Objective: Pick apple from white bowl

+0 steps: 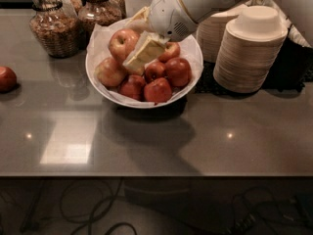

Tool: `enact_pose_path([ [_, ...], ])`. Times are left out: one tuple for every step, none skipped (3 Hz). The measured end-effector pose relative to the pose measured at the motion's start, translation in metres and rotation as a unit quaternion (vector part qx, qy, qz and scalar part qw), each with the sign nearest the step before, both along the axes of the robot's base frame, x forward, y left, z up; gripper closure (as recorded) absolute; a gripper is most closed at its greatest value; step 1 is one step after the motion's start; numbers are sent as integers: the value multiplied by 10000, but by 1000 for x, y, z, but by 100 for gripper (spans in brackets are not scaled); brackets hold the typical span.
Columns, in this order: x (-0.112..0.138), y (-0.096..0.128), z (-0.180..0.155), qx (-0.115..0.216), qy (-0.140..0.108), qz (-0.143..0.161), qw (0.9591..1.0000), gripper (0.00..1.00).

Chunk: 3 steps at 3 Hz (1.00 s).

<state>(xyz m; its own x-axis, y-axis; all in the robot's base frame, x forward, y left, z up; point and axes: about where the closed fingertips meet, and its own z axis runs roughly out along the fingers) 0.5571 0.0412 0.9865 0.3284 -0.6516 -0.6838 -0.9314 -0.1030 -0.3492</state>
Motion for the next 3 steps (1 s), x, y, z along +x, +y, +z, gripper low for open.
enact_pose_path([
  [-7, -7, 7, 130, -81, -64, 9999, 100],
  [-18, -14, 21, 391, -279, -105, 9988, 100],
  [-32, -36, 38, 920, -465, -274, 9943, 100],
])
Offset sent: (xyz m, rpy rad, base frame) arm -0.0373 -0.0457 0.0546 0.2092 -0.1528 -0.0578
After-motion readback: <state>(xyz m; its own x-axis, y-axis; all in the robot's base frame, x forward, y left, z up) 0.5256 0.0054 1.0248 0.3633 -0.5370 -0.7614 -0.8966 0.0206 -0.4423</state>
